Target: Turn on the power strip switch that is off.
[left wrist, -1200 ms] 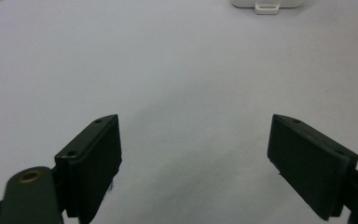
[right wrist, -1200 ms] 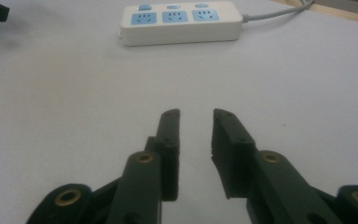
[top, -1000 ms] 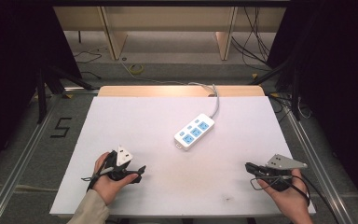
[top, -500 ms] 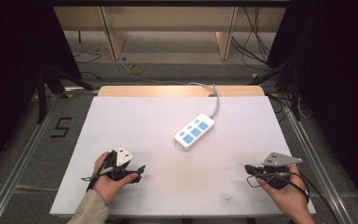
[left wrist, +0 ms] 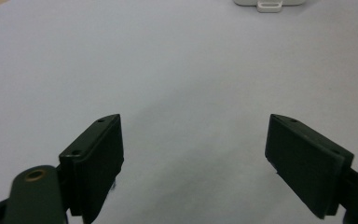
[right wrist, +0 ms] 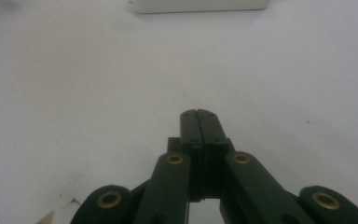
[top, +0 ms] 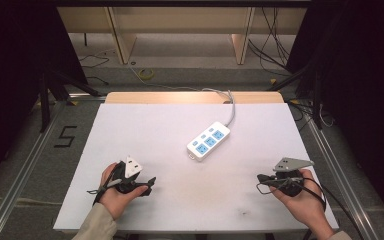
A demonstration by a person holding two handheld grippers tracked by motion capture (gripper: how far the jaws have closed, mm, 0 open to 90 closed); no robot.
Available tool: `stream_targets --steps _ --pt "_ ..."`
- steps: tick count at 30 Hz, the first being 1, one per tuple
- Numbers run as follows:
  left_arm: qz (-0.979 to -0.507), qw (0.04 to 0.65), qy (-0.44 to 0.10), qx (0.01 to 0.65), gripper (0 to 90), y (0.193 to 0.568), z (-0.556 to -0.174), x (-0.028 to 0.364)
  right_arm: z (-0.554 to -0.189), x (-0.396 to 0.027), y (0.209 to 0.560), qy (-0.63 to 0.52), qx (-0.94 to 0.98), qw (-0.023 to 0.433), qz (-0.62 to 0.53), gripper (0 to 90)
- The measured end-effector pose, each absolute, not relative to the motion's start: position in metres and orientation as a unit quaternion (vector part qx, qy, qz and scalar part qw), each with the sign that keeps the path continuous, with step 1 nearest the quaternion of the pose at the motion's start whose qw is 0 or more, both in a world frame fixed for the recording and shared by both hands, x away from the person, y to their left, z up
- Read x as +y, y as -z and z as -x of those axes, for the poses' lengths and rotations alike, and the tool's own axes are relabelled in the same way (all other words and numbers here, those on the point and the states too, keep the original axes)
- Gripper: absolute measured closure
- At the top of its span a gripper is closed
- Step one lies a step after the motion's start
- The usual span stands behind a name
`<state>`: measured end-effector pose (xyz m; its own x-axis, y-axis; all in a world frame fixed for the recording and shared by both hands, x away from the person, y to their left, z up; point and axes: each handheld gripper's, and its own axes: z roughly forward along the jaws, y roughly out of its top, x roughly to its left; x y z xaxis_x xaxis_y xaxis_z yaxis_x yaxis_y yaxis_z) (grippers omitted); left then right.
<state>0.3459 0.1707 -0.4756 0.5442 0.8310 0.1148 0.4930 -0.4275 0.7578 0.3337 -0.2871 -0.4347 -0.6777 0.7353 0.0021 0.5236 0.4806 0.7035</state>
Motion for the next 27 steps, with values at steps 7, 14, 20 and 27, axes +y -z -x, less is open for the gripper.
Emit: stream_targets --steps 7,14,20,27 --pt "-0.809 0.343 -0.246 0.409 19.1 0.475 -0.346 0.171 -0.34 -0.281 0.429 -0.341 0.852 0.149 -0.369 90.0" --pt "-0.809 0.344 -0.245 0.409 19.2 0.475 -0.346 0.17 -0.346 -0.277 0.424 -0.332 0.857 0.15 -0.365 90.0" --pt "-0.81 0.343 -0.245 0.408 19.2 0.475 -0.346 0.171 -0.35 -0.271 0.421 -0.327 0.86 0.148 -0.363 90.0" --pt "-0.809 0.343 -0.246 0.408 19.3 0.475 -0.346 0.171 -0.356 -0.265 0.417 -0.324 0.863 0.149 -0.357 90.0"
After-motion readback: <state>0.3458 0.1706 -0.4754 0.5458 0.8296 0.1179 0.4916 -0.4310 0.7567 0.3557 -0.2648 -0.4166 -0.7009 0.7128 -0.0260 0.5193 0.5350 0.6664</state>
